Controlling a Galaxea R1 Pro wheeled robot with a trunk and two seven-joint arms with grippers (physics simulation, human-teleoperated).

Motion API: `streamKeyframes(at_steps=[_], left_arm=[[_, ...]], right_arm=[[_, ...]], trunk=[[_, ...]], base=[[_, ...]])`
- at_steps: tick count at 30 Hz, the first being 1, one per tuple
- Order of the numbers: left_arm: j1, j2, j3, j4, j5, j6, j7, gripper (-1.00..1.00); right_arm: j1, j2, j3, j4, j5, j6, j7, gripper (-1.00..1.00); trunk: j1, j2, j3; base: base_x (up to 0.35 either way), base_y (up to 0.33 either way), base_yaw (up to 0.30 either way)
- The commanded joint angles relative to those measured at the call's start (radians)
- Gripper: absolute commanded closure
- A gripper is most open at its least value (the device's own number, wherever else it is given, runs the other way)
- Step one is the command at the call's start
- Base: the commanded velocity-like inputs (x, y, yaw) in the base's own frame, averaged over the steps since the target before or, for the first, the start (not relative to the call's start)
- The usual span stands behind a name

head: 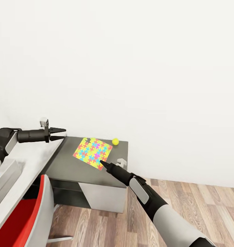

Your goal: Put all the toys in the child's room - the three board games (two on the bed and one on the table), the two jigsaw puzzles on the table, and the tennis ball on the table - inside the toy box on the table in the child's room.

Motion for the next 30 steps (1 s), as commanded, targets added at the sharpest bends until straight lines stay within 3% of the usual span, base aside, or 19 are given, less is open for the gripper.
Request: streamKeyframes(at_steps=[1, 30], left_arm=[[-0.001, 0.002, -0.005, 0.000, 0.004, 0.009, -0.003, -1.00], [-0.001, 0.000, -0.006, 0.000, 0.004, 0.009, -0.003, -1.00]], right_arm=[[-0.001, 0.000, 0.001, 0.000, -0.011, 0.006, 0.001, 1.00], [-0.001, 0.000, -0.001, 0.002, -0.010, 0.004, 0.001, 1.00]], trunk=[[0.001, -0.002, 0.000], [0.001, -0.002, 0.042]], base=[[-0.001, 0.001, -0.042], [-0.034, 0.039, -0.141]])
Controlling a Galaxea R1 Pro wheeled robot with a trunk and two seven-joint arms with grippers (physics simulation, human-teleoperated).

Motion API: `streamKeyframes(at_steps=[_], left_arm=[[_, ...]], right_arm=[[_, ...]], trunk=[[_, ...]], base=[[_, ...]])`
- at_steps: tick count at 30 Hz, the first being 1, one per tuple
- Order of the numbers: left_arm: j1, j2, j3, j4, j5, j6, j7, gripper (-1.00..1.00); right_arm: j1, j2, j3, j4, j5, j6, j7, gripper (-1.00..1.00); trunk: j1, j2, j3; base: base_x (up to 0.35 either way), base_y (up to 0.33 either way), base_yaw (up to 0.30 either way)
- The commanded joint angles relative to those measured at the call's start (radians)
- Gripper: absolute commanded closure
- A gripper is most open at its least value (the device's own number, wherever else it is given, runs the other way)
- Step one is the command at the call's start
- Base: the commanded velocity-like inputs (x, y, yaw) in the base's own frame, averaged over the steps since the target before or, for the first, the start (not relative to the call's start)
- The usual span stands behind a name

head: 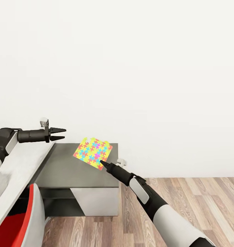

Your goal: Put all the toys in the child's room - the three board games (two on the bed and one on the table), the two jigsaw puzzles on the table, and the tennis ball on the table - inside the toy box on the table in the child's room.

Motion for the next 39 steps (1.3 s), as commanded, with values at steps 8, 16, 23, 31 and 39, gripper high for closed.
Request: streamKeyframes(at_steps=[8, 16, 23, 31, 39], left_arm=[[0.003, 0.001, -0.005, 0.000, 0.005, 0.009, -0.005, -1.00], [0.005, 0.001, -0.005, 0.000, 0.006, 0.009, -0.005, -1.00], [0.009, 0.000, -0.005, 0.000, 0.008, 0.009, -0.004, -1.00], [0.013, 0.000, -0.005, -0.001, 0.008, 0.009, -0.005, -1.00], [0.014, 0.000, -0.005, -0.001, 0.008, 0.008, -0.004, -1.00]], right_arm=[[-0.001, 0.000, 0.002, 0.000, -0.008, -0.012, -0.007, 1.00], [-0.001, 0.000, 0.002, 0.001, -0.011, -0.015, -0.008, 1.00], [-0.001, 0.000, 0.002, 0.000, -0.011, -0.013, -0.006, 1.00], [-0.002, 0.000, 0.001, 0.000, -0.011, -0.013, -0.008, 1.00], [-0.002, 0.000, 0.001, 0.000, -0.011, -0.013, -0.008, 1.00]], trunk=[[0.001, -0.002, -0.001], [0.001, -0.002, -0.001], [0.001, -0.002, -0.001], [0.001, -0.002, -0.001], [0.001, -0.002, 0.002]], base=[[-0.117, 0.004, -0.010], [-0.050, 0.000, 0.000], [-0.182, 0.000, 0.000], [-0.009, 0.000, 0.002], [0.000, 0.000, 0.197]])
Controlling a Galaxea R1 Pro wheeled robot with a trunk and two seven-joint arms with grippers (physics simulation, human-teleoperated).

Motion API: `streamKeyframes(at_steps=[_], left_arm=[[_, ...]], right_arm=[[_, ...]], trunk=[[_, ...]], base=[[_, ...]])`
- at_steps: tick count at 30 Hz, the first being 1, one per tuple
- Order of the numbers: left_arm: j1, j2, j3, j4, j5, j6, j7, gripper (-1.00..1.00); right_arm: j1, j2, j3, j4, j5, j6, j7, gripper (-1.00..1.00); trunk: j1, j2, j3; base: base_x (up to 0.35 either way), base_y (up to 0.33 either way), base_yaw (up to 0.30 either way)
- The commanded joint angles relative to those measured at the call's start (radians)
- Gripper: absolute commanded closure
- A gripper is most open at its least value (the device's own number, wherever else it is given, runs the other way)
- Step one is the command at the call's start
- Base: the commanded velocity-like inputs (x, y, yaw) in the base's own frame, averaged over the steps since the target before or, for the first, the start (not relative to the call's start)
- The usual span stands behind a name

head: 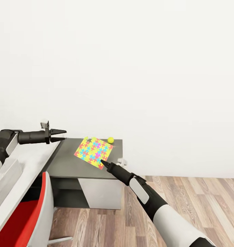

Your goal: Put all the toys in the child's room - the three board games (two on the bed and one on the table), the two jigsaw puzzles on the table, and the tennis ball on the table - inside the toy box on the table in the child's room.

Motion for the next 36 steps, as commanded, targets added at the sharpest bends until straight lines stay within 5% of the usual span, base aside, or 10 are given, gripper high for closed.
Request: streamKeyframes(at_steps=[1, 14, 36], left_arm=[[-0.001, 0.001, -0.005, 0.000, 0.004, 0.010, -0.003, -1.00], [-0.001, -0.002, -0.006, 0.000, 0.004, 0.009, -0.004, -1.00], [-0.001, -0.002, -0.006, -0.002, 0.004, 0.009, -0.005, -1.00]], right_arm=[[-0.001, 0.000, 0.001, 0.000, -0.010, 0.006, 0.001, 1.00], [-0.001, 0.000, 0.001, 0.000, -0.011, 0.004, 0.003, 1.00], [0.000, 0.000, 0.002, 0.000, -0.011, 0.002, 0.007, 1.00]], trunk=[[0.001, -0.002, -0.002], [0.001, -0.002, 0.010], [0.001, -0.002, 0.046]], base=[[0.000, 0.000, 0.265], [0.004, -0.019, 0.218], [0.016, -0.033, 0.033]])
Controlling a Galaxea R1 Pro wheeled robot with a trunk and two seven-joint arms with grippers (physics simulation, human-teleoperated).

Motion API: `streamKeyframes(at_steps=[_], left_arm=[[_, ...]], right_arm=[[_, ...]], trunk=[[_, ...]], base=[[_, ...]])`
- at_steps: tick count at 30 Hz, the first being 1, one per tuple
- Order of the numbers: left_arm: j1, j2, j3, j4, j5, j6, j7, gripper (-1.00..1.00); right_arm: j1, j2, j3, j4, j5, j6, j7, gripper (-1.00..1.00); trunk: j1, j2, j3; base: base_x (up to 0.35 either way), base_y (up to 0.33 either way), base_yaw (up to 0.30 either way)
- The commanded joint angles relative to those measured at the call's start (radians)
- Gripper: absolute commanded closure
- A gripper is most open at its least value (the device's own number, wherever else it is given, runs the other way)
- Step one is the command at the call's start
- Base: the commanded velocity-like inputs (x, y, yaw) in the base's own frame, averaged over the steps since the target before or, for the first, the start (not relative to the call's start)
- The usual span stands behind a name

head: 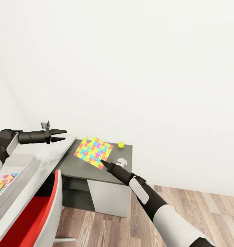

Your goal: Put all the toys in the child's room - the three board games (two on the bed and one on the table), the two jigsaw puzzles on the table, and the tennis ball on the table - inside the toy box on the table in the child's room.

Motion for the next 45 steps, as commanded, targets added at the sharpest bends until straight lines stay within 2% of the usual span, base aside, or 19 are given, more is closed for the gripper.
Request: streamKeyframes(at_steps=[1, 32, 45], left_arm=[[-0.001, 0.001, -0.005, 0.000, 0.004, 0.009, -0.003, -1.00], [0.005, 0.001, -0.005, -0.004, 0.004, 0.009, -0.003, -1.00], [0.005, 0.001, -0.005, -0.004, 0.004, 0.009, -0.003, -1.00]], right_arm=[[-0.001, 0.000, 0.001, 0.000, -0.010, 0.006, 0.001, 1.00], [-0.001, 0.001, 0.001, 0.000, -0.009, 0.006, -0.001, 1.00], [-0.001, 0.002, 0.001, 0.000, -0.009, 0.007, -0.005, 1.00]], trunk=[[0.001, -0.002, 0.000], [0.001, -0.002, 0.051], [0.001, -0.002, 0.068]], base=[[0.000, 0.000, 0.000], [0.000, 0.000, 0.001], [0.000, -0.025, 0.180]])
